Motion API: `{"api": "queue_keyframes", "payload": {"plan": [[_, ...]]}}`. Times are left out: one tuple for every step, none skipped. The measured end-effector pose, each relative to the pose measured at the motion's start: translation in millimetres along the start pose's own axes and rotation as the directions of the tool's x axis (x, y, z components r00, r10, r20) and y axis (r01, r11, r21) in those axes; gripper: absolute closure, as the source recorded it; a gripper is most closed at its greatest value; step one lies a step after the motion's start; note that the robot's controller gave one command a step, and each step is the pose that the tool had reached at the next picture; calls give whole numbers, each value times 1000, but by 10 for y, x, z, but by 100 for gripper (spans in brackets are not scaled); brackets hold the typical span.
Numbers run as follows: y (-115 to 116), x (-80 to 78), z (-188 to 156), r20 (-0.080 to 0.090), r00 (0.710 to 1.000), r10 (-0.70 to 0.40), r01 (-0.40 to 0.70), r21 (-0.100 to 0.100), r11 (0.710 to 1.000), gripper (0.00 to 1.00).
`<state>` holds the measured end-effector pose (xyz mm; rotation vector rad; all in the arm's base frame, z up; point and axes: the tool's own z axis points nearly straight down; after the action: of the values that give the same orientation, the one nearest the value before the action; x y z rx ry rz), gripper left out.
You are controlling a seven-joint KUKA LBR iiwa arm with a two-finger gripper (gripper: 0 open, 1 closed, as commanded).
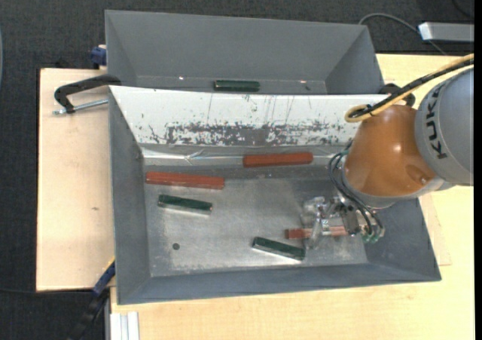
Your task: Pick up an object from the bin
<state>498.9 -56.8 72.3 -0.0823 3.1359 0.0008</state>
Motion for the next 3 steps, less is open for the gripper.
{"api": "queue_keyframes", "payload": {"plan": [[0, 0, 0, 0, 1000, 0, 0, 0, 1000, 100], [-66, -281, -582, 0, 999, 37, -37, 0, 999, 100], [-66, -281, -582, 0, 999, 37, -37, 0, 999, 100]]}}
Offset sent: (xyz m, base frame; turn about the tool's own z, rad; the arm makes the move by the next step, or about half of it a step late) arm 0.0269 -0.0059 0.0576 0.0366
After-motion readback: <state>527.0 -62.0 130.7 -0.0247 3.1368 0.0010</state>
